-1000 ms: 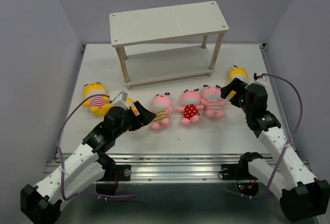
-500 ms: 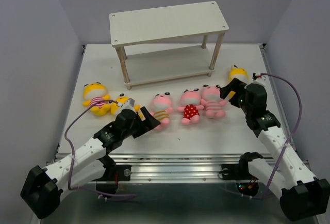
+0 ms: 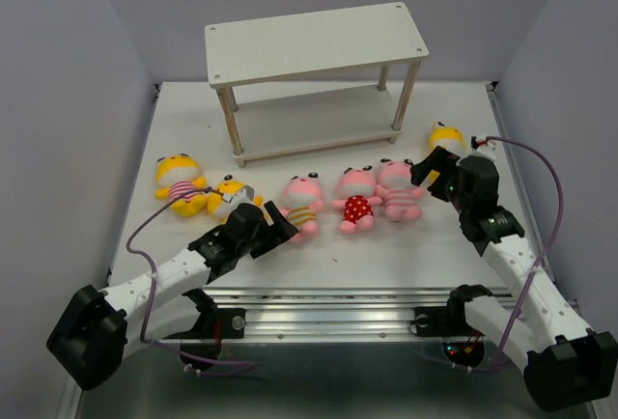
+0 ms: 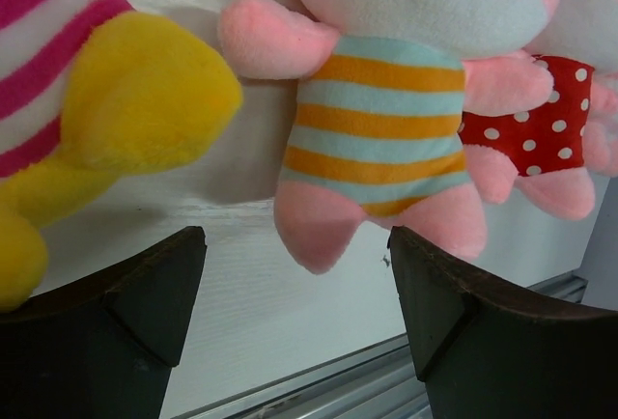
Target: Place and organize the stuffed toys onto the shelf
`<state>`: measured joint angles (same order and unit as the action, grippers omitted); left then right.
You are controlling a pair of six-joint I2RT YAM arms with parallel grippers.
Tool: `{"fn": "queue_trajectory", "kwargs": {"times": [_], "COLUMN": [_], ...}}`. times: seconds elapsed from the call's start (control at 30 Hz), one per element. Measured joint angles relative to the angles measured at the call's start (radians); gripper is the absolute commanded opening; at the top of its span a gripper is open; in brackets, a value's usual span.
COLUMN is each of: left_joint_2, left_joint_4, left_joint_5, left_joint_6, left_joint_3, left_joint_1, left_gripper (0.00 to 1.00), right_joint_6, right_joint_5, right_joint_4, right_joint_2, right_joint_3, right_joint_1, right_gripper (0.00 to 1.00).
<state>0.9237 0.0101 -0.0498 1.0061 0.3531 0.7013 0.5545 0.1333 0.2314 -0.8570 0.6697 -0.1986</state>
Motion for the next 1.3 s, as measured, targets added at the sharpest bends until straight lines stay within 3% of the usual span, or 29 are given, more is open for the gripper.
{"fn": "queue_trajectory", "kwargs": {"times": [0.23,0.47,0.77,0.83,0.87,0.9,1.13,1.3], "left_joint_2": [0.118,0.145,0.179,0.18,0.18,0.18,0.177,0.072], "left_joint_4": [-0.061,-0.132,-0.199,-0.208,-0.212,-0.216,-0.23,-0.229], "left_joint_5": [0.008,0.021,0.038,0.047,0.052,0.057,0.082,0.088], "left_joint_6": [-0.011,-0.014,-0.022,-0.02,-0.024,-0.023,-0.042,-0.115], "left_joint_3": [0.0,0.0,0.0,0.0,0.0,0.0,0.0,0.0], "left_joint_1": [0.0,0.0,0.0,0.0,0.0,0.0,0.0,0.0], "left_gripper": [0.71,0.67,0.33,0.19,0.04,0.0,0.0,0.0], "right_joint_6": [-0.001,-0.001,-0.001,-0.001,-0.001,-0.001,-0.001,-0.002], "right_joint_5": [0.0,0.0,0.001,0.001,0.001,0.002,0.01,0.011], "right_joint_4": [0.0,0.0,0.0,0.0,0.0,0.0,0.0,0.0], "right_joint_2": [-0.002,-0.002,-0.014,-0.014,-0.014,-0.014,-0.013,-0.009], "right_joint_3": [0.0,0.0,0.0,0.0,0.0,0.0,0.0,-0.003], "right_joint_1": [0.0,0.0,0.0,0.0,0.0,0.0,0.0,0.0], "right_gripper": [1.0,1.0,1.0,1.0,1.0,1.0,1.0,1.0]}}
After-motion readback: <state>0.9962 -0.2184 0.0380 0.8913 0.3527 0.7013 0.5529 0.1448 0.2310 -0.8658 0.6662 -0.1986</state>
